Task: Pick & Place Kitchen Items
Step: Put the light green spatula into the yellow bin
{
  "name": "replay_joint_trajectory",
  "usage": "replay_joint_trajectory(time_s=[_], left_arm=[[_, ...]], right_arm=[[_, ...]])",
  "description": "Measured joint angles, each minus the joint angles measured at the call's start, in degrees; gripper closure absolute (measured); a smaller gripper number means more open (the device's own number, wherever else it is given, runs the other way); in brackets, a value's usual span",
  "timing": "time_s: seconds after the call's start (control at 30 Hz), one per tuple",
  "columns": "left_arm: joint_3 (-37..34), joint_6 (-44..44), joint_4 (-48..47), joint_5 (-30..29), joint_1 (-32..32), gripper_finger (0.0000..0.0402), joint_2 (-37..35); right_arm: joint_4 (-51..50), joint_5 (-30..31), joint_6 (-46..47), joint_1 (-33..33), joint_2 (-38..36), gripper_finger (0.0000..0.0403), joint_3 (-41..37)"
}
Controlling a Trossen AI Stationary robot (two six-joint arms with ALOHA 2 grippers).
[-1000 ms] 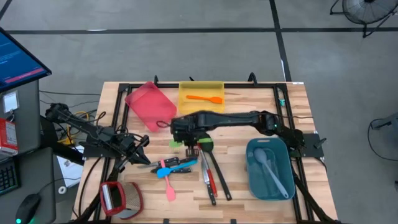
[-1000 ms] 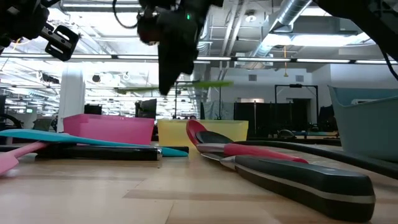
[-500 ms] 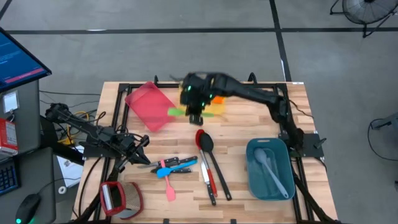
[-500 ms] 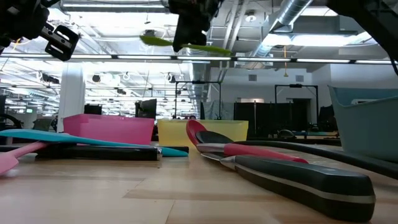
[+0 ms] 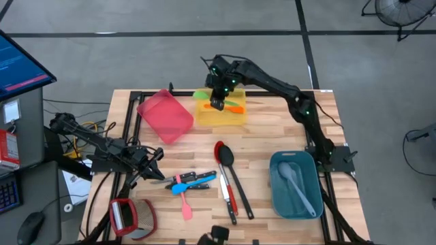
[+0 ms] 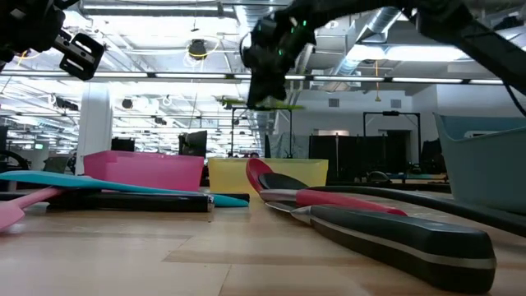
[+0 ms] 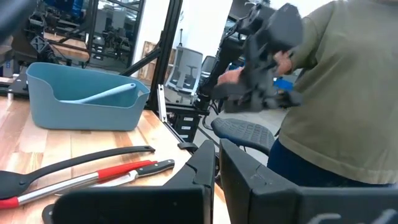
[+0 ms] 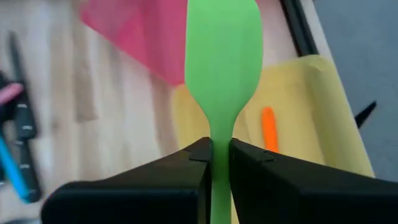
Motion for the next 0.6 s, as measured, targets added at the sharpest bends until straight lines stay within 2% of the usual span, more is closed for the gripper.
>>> replay_joint_trajectory(time_s=[0.4, 0.6], left_arm=[[0.0, 0.0, 0.0, 0.0, 0.0, 0.0394, 0.0], [0.0, 0.0, 0.0, 0.0, 0.0, 0.0394, 0.0]], right_arm=[[-3.4, 0.1, -1.1, -2.5, 10.6, 0.038, 0.1], [-6.6, 5.9, -1.2, -2.3, 13.5, 0.0379, 0.0]])
